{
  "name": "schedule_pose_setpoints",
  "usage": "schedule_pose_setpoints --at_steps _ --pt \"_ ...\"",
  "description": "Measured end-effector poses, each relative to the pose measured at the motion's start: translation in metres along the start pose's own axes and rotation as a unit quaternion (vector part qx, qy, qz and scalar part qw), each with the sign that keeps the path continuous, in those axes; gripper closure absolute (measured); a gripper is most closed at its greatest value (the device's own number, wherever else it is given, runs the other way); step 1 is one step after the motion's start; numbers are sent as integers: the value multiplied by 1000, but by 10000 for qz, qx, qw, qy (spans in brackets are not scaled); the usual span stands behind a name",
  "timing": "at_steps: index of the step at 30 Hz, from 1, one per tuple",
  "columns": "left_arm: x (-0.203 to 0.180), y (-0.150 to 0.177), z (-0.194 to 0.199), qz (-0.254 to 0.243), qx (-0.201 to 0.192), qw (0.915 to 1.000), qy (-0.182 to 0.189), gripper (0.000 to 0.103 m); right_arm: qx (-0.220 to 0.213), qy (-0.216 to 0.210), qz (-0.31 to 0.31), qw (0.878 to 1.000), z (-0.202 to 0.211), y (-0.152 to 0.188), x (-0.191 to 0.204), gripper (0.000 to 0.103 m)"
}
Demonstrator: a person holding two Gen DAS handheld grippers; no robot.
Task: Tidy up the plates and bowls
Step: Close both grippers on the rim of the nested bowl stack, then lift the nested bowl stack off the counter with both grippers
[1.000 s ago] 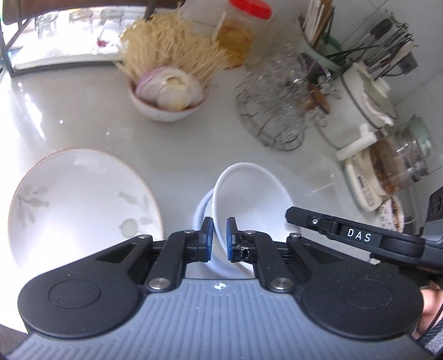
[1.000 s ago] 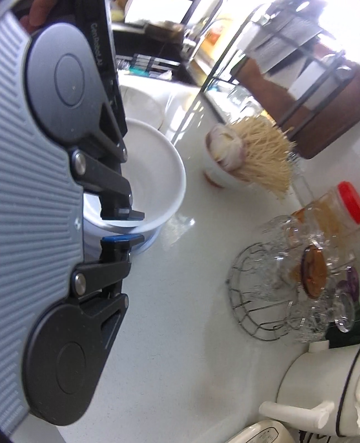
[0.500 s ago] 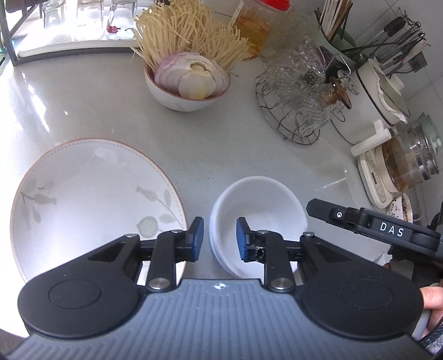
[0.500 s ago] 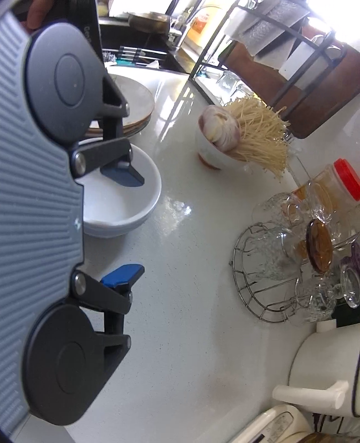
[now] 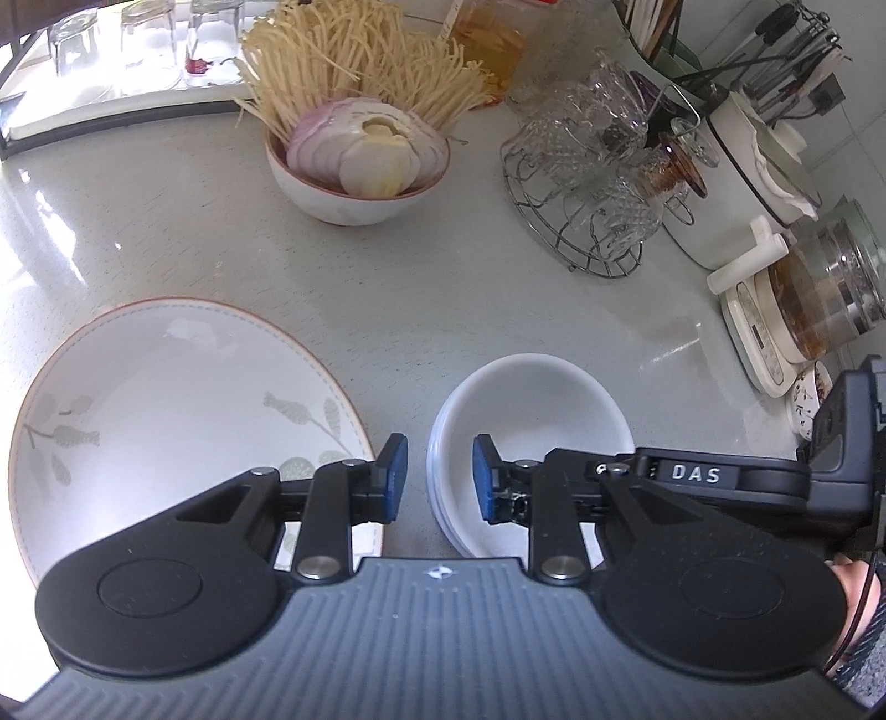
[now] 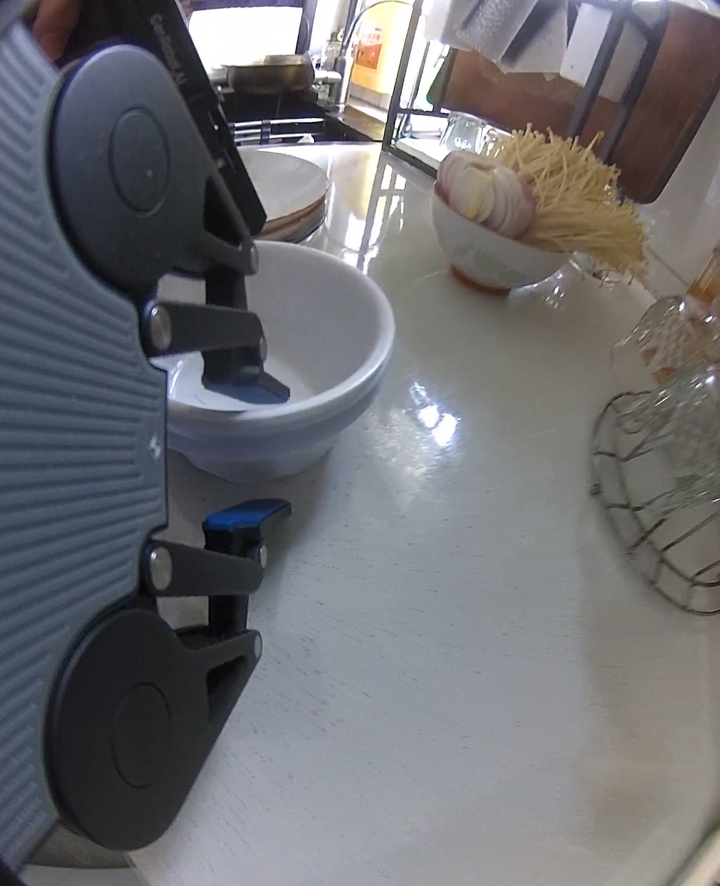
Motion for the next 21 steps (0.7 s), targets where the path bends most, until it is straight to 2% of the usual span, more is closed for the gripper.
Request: schedule_pose_setpoints --at_steps 1,5,7,13,18,21 --pt "-1 -1 -1 -33 15 10000 0 75 25 -26 -62 10000 -1 0 -2 68" --pt "-10 -2 -1 -223 23 9997 -63 74 104 -89 -103 9999 -2 -1 -4 71" --pt "-12 -3 -2 -282 31 9996 -95 71 135 -76 -56 9999 -3 -1 -2 74" --pt "-18 -4 -2 -304 55 9994 -173 71 213 -98 -77 9997 -3 -2 -6 78" --pt "-21 -4 -8 -313 146 9994 -98 70 168 -1 -38 9999 2 -1 -8 78" --pt "-25 -5 -12 -291 191 9994 -47 56 129 49 -80 9999 6 -1 -13 78"
Point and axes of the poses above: each gripper's, at about its wrist camera, not at the fingertips, and z roughly against the way its jaws point, x to its left, y to its underside, the point moved 1 cm from there along -z, roughly the way its jaws point, and after that the axes turned 12 degrees about -z, right-handed, at the moved point
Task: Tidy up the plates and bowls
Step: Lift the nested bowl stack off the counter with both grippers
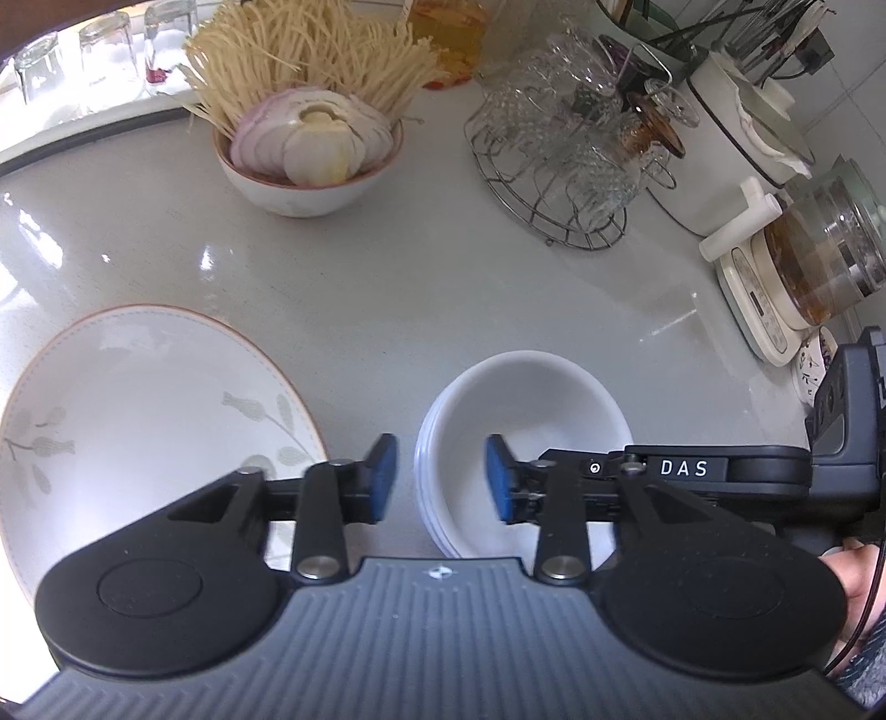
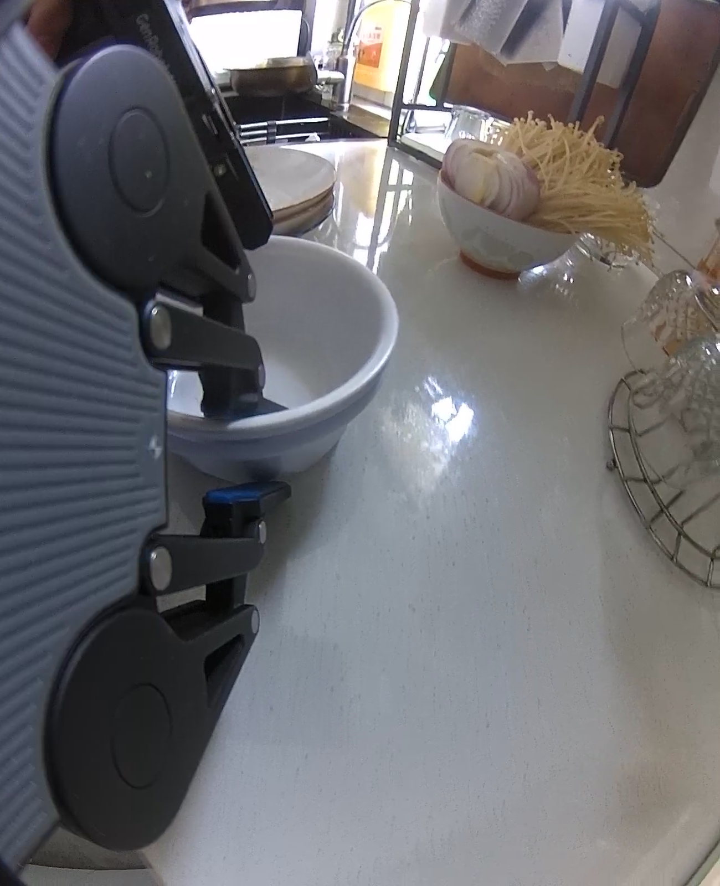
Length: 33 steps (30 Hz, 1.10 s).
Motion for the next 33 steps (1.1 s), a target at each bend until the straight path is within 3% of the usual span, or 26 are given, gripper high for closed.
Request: schedule_pose_setpoints --at_steps 8,21,24,33 --pt "-19 -6 -21 -213 259 9993 172 55 -151 154 -162 9996 14 -2 -14 79" --pt "-28 -4 -63 -154 903 9948 439 57 -383 147 -349 9985 23 0 -29 80" --pt "-26 -3 -68 24 962 9935 605 66 -394 115 -329 9986 23 -1 -29 80" --pt "-25 -4 -65 39 934 9936 631 75 -453 123 -267 9985 23 0 -25 80"
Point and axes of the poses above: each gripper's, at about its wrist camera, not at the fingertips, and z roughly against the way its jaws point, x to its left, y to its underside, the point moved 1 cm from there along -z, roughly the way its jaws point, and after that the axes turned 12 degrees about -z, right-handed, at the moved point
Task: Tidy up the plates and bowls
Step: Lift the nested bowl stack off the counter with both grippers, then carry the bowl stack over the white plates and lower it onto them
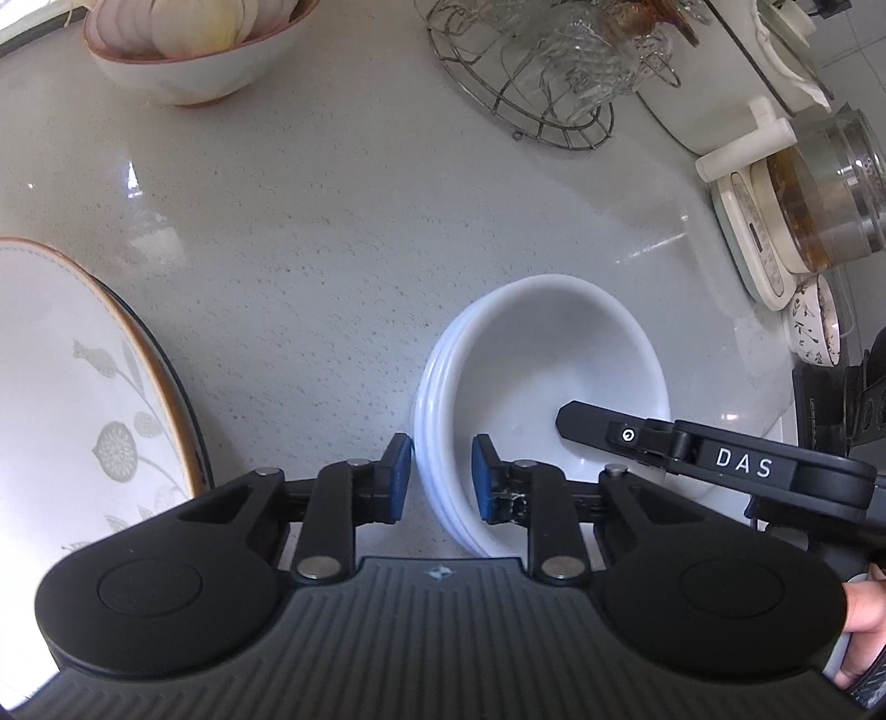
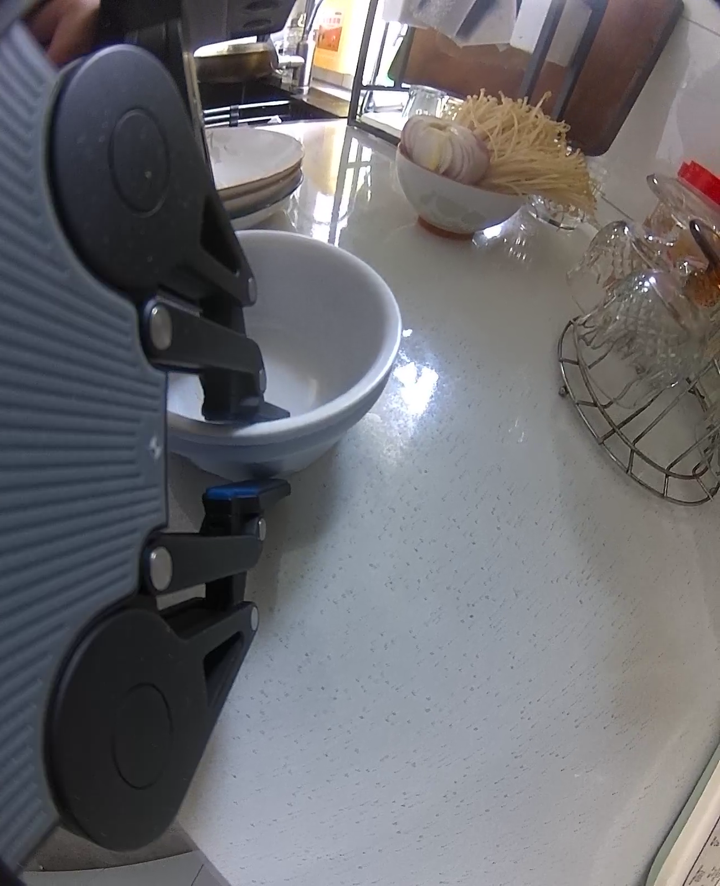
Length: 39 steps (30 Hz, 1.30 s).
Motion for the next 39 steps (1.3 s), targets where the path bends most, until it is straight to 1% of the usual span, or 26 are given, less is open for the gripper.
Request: schedule_pose_setpoints --at_steps 4,8,13,21,24,28,36,39 --pt "-2 0 11 -147 -128 9998 55 75 -54 -75 -85 9999 3 2 1 80" --pt "2 -2 25 -159 -267 9993 220 75 -140 -170 -196 9996 11 3 5 80" --pt "6 -5 44 -244 -385 9980 438 75 -352 -174 -164 9991 23 6 19 80" --pt "18 2 81 -292 -612 9962 555 75 -533 -223 -5 9983 37 17 48 80" --pt "27 7 95 -292 -691 9955 574 75 -565 -240 100 9981 40 24 60 80" --pt "41 16 111 -147 -780 9946 663 75 -600 -236 252 9976 41 34 77 80" --pt "63 35 141 -94 -1015 9930 589 75 -577 -310 511 9965 42 54 108 80" --pt "79 44 153 3 -1075 9923 612 74 -569 -360 598 9959 39 63 121 80"
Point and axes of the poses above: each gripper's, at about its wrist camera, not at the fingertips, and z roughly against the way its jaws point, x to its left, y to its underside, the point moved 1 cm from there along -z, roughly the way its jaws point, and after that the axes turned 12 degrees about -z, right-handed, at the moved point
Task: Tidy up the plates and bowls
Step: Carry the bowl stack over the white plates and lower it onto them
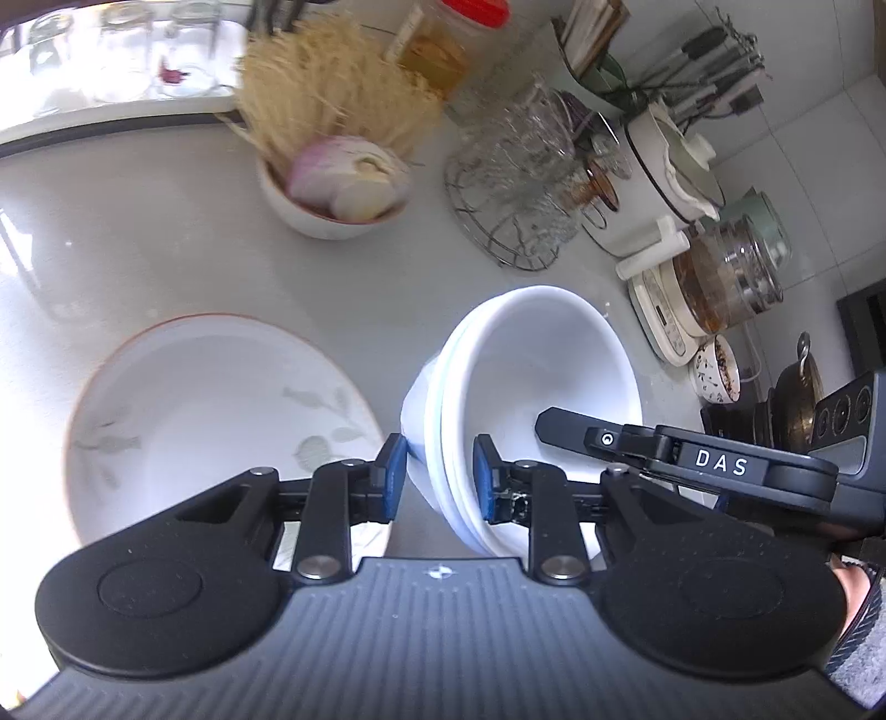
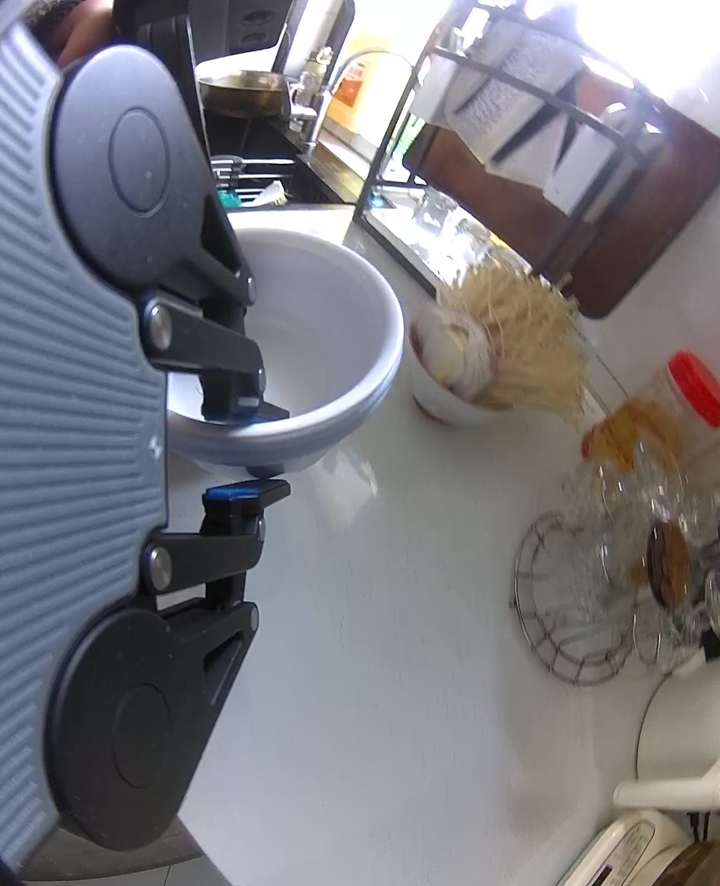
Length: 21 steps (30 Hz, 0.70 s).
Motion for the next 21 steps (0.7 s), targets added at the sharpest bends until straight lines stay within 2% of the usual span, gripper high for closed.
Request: schedule_pose_setpoints --at_steps 4,12,17,21 --pt "20 9 23 115 -156 9998 -50 74 29 -121 89 9999 -8 13 17 80" --pt "58 37 61 253 -339 9983 -406 74 231 -296 374 9986 -36 41 51 80" --pt "82 54 64 411 -277 9971 -572 74 486 -270 547 9970 -60 53 66 80" --pt "96 63 57 499 -168 9970 -561 74 634 -136 697 9955 -78 57 74 80"
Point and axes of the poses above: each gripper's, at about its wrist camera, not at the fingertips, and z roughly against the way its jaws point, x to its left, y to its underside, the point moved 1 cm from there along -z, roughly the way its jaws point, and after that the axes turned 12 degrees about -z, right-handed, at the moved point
